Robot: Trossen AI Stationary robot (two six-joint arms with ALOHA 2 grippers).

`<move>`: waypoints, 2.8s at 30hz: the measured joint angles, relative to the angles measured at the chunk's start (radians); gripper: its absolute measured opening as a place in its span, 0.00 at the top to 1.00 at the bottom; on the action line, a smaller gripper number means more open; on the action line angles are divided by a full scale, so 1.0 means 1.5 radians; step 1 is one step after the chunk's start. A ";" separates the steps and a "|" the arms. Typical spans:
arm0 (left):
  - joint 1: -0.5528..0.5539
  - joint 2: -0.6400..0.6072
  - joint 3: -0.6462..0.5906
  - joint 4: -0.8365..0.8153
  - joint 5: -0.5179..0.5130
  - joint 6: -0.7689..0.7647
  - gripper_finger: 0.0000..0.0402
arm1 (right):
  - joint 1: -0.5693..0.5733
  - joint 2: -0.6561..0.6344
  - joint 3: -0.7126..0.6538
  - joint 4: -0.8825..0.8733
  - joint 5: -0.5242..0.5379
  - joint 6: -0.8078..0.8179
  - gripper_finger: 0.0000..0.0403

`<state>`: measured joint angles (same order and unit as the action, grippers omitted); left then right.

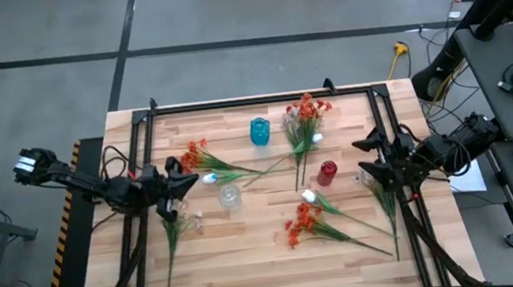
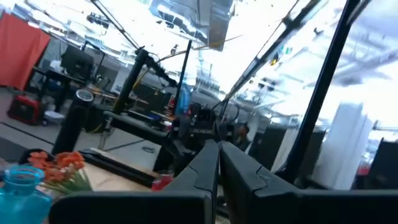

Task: Sort flowers into vase by color
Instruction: Put the bottom orange flowers into the blue vase

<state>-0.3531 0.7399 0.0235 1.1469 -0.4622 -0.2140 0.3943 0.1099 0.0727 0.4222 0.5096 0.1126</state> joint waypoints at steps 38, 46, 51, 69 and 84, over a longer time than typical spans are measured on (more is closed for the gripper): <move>-0.001 0.168 0.439 -0.759 -0.169 -0.003 1.00 | 0.000 0.404 0.485 -0.735 0.074 0.329 0.21; -0.001 0.203 0.493 -0.813 -0.169 0.000 1.00 | 0.033 0.480 0.502 -0.793 -0.249 0.527 0.23; -0.001 0.211 0.503 -0.820 -0.169 0.015 1.00 | 0.084 0.575 0.502 -0.818 -0.293 0.554 0.27; -0.001 0.215 0.511 -0.813 -0.204 0.025 1.00 | 0.163 0.868 0.504 -0.767 -0.281 0.611 0.28; -0.001 0.216 0.511 -0.789 -0.213 0.055 1.00 | 0.197 1.047 0.622 -0.771 -0.216 0.606 0.28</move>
<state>-0.3542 1.0645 0.7902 -0.0370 -0.7811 -0.1314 0.6892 1.6805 1.0063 -0.7347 0.1860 1.0214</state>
